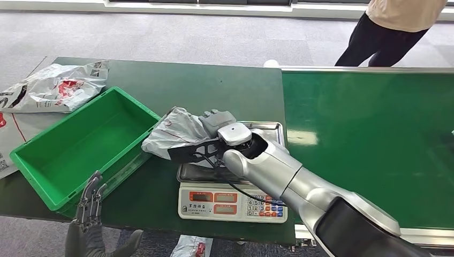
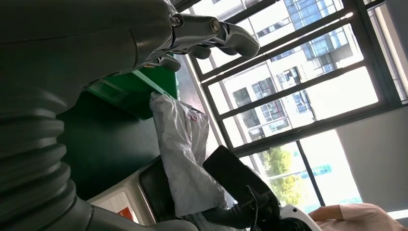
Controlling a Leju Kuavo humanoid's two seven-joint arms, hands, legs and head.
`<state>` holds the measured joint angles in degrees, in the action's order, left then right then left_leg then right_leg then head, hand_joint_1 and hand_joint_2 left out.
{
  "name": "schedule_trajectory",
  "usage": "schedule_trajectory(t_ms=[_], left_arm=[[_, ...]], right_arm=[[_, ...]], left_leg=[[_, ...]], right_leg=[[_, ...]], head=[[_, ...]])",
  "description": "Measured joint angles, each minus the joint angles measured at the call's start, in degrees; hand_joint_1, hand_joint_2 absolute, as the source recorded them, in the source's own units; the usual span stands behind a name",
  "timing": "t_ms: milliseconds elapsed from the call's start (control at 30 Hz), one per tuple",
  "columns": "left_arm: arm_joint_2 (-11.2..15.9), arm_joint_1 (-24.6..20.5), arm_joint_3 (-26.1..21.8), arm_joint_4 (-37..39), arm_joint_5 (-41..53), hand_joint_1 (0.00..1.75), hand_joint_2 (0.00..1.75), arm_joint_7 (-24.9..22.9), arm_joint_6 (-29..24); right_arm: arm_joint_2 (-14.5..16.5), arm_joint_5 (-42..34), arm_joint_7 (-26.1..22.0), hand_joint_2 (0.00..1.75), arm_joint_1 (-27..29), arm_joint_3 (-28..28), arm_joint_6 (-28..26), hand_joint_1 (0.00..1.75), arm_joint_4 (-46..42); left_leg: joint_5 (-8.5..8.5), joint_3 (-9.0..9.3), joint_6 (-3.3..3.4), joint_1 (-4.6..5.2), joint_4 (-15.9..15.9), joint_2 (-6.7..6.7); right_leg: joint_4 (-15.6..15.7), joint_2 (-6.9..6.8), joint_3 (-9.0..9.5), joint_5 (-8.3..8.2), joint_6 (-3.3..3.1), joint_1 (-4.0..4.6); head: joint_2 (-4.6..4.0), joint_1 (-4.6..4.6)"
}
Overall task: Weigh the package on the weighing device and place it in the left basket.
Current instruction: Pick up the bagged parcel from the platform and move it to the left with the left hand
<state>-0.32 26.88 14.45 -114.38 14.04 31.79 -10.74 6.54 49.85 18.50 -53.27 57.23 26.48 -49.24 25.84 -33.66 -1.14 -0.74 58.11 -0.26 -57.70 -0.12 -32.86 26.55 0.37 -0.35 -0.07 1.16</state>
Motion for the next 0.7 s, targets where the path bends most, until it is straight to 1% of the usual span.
schedule_trajectory(t_ms=[167, 300, 633, 700], left_arm=[[-0.7, 0.0, -0.6, -0.1, 0.1, 0.00, 1.75, -0.3, 1.4], [-0.8, -0.4, -0.6, 0.2, 0.2, 0.00, 1.75, -0.3, 2.9], [-1.0, -1.0, -1.1, 0.7, 0.3, 0.00, 1.75, -0.3, 3.0], [-1.0, -1.2, -1.2, 0.8, 0.5, 0.00, 1.75, -0.3, 3.2]], right_arm=[[-0.2, -0.3, 0.3, 1.75, -0.4, 0.4, 1.4, 0.00, 1.0], [-0.5, -2.7, -1.7, 1.75, -0.4, 0.2, 2.2, 0.00, 1.3], [-1.0, -3.6, -2.5, 1.75, -0.4, 0.1, 2.3, 0.00, 1.8], [-1.1, -5.2, -3.7, 1.75, -0.3, -0.2, 2.2, 0.00, 1.8]], left_leg=[[0.00, 0.00, 0.00, 0.00, 0.0, 0.00], [0.00, 0.00, 0.00, 0.00, 0.0, 0.01], [-0.01, 0.00, -0.01, 0.00, 0.0, 0.02], [-0.01, 0.00, -0.01, 0.00, 0.0, 0.02]], right_leg=[[0.0, 0.00, -0.03, 0.00, 0.00, 0.01], [0.0, 0.02, -0.04, -0.01, -0.02, 0.01], [0.0, 0.05, -0.05, -0.04, -0.04, 0.01], [0.0, 0.05, -0.07, -0.04, -0.04, 0.01]], head=[[0.00, 0.01], [0.00, 0.00], [0.00, 0.00], [0.00, 0.00]])
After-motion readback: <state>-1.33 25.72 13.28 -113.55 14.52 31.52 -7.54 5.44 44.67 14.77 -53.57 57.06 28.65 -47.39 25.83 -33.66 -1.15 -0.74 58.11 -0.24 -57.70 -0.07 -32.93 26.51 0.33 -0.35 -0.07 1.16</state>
